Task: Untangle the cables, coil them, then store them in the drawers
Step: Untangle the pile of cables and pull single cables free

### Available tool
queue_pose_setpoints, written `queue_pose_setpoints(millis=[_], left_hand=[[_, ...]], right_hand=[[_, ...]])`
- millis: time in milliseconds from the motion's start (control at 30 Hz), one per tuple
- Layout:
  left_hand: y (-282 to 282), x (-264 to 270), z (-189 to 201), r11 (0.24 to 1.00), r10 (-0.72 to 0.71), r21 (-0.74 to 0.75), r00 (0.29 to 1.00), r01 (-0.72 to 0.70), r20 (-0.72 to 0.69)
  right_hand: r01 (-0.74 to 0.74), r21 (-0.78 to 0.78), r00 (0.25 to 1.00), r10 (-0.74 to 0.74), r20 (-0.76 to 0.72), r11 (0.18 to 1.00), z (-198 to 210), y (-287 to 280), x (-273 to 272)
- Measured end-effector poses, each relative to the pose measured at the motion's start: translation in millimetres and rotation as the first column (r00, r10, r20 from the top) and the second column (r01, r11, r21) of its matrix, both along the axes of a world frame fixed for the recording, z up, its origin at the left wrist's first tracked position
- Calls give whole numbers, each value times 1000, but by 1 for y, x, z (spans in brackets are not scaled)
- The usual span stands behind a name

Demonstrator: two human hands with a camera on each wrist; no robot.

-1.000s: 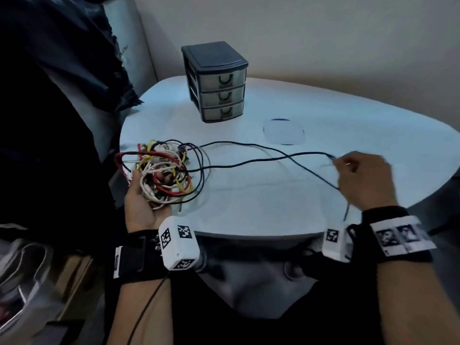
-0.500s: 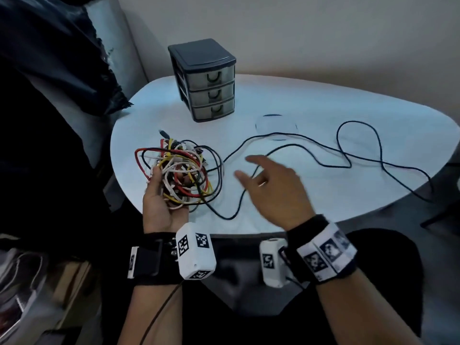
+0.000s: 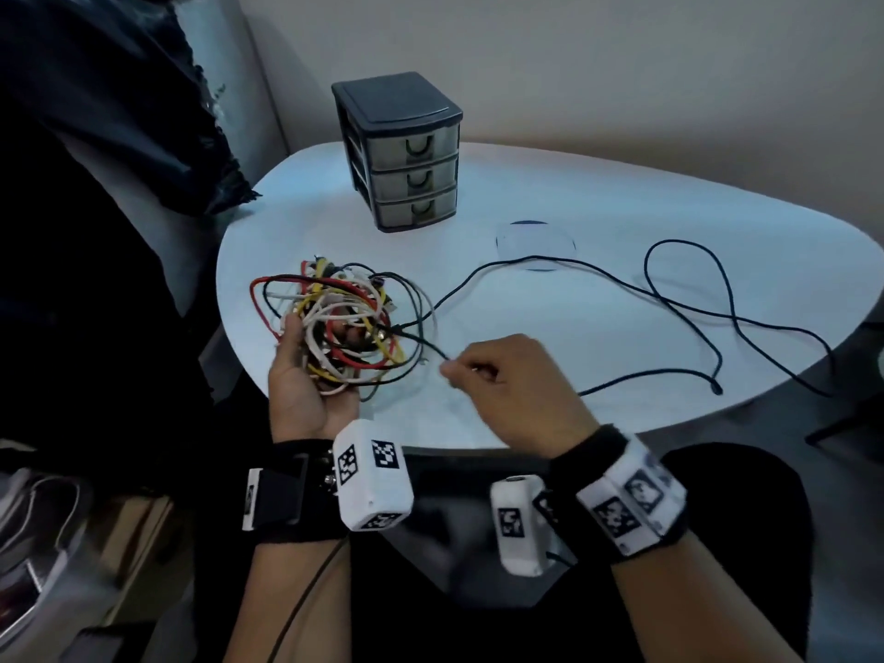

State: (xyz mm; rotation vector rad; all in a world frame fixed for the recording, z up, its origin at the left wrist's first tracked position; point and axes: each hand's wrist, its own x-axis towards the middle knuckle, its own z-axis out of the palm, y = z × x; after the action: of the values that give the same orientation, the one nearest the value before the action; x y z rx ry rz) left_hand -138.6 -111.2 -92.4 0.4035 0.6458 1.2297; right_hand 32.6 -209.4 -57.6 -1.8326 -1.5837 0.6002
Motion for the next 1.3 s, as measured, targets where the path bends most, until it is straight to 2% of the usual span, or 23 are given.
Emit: queue_pose_setpoints(millis=[100, 267, 433, 700, 967, 1167, 1300], left_hand=[[2, -11, 3, 1000, 23, 15, 1000, -23, 19], [-5, 4, 1, 998, 66, -7, 995, -67, -79], [-12, 23, 2, 1000, -3, -4, 999, 3, -39], [-17, 35, 2, 997, -22, -71, 999, 19, -41], [-17, 30, 5, 995, -46, -88, 999, 44, -20], [-30, 47, 13, 997, -74, -34, 991, 71, -113], [-29, 42, 8, 991, -114, -78, 990, 107, -87]], right_hand=[[90, -4, 992, -90, -84, 996, 3, -9, 32], [156, -17, 988, -156, 3, 988, 12, -9, 37], [128, -18, 985, -125, 121, 992, 19, -6, 17], [65, -22, 997, -65, 35, 998, 4, -2, -7], [-46, 79, 995, 38, 90, 996, 11, -14, 5], [1, 142, 991, -20, 132, 990, 3, -11, -4], [27, 202, 994, -48, 101, 979, 4, -11, -5]])
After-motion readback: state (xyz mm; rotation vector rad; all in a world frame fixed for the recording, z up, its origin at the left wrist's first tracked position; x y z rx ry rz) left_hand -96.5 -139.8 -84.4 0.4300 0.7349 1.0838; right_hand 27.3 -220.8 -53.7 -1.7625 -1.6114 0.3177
